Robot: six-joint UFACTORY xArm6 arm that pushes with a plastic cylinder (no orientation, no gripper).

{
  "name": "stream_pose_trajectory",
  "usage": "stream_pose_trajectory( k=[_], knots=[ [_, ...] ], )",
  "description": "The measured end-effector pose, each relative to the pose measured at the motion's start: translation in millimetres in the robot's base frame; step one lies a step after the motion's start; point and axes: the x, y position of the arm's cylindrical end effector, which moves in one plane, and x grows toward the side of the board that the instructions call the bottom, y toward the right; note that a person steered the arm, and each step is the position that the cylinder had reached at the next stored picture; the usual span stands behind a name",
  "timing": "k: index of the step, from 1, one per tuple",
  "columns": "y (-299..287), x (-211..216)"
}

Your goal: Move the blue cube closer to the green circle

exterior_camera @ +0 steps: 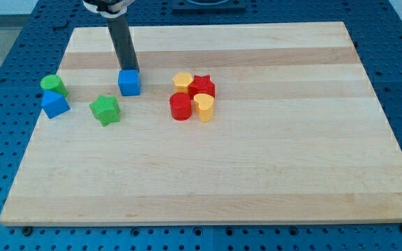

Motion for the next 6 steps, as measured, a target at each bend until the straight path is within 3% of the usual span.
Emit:
stream_pose_trajectory(
  k=[3, 4, 6],
  knots=[
    [71, 10],
    [68, 29],
    [-1, 34]
  ],
)
